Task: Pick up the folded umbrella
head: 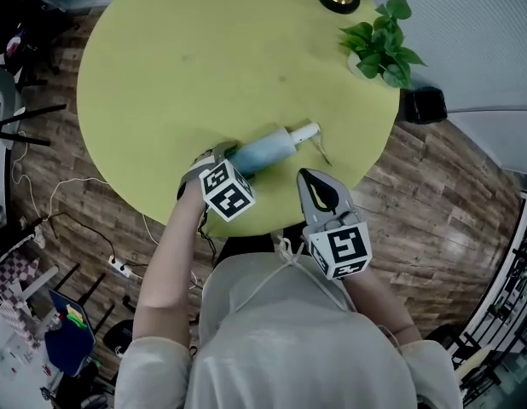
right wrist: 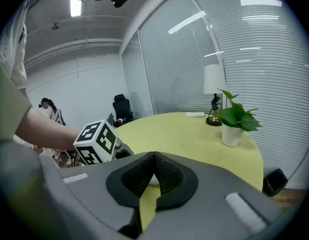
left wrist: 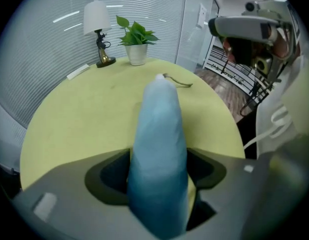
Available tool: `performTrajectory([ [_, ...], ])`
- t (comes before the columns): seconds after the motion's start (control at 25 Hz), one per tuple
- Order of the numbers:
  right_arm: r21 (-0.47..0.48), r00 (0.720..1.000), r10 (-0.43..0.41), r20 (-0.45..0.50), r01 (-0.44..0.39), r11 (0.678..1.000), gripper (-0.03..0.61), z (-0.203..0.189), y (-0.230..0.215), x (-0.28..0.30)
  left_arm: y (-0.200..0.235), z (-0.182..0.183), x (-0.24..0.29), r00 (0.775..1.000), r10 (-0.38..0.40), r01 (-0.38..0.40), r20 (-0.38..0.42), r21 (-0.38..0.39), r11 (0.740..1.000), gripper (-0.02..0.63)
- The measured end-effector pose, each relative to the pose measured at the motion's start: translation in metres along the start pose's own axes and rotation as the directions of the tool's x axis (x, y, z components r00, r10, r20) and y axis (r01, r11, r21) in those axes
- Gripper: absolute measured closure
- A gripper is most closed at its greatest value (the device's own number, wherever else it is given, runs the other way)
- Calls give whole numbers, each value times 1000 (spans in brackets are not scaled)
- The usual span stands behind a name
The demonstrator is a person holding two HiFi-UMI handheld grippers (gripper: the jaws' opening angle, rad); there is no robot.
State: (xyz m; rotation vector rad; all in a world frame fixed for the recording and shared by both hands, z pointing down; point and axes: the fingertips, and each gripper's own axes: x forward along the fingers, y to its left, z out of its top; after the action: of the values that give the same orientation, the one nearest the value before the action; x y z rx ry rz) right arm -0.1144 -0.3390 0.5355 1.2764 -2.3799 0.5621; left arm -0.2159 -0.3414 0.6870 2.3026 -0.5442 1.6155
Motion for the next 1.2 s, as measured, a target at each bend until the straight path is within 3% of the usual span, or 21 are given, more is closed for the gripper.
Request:
performTrajectory([
  [0.16, 9, 1000, -15, -3, 15, 1000, 578, -3, -5, -3, -3, 1, 7, 999, -32, 33, -44, 39, 999, 304],
  [0.36, 25, 1000, -27, -11, 27, 999, 578, -10, -8, -10, -4, 1, 9, 998, -64, 65, -19, 35, 997, 302],
  [0.68, 52, 999, -43, -18, 44, 998, 578, -12, -10, -14, -6, 1, 8, 999, -30, 30, -20, 5, 1000, 313],
  [0.92, 58, 998, -55, -27, 57, 997, 578, -15, -15, -18, -8, 0, 3, 994, 105, -105, 11, -27, 994, 328],
  [1.2, 50, 998, -47, -29, 48, 998, 578, -16, -13, -30, -10, -3, -8, 956, 290, -289, 33, -35, 957, 330],
])
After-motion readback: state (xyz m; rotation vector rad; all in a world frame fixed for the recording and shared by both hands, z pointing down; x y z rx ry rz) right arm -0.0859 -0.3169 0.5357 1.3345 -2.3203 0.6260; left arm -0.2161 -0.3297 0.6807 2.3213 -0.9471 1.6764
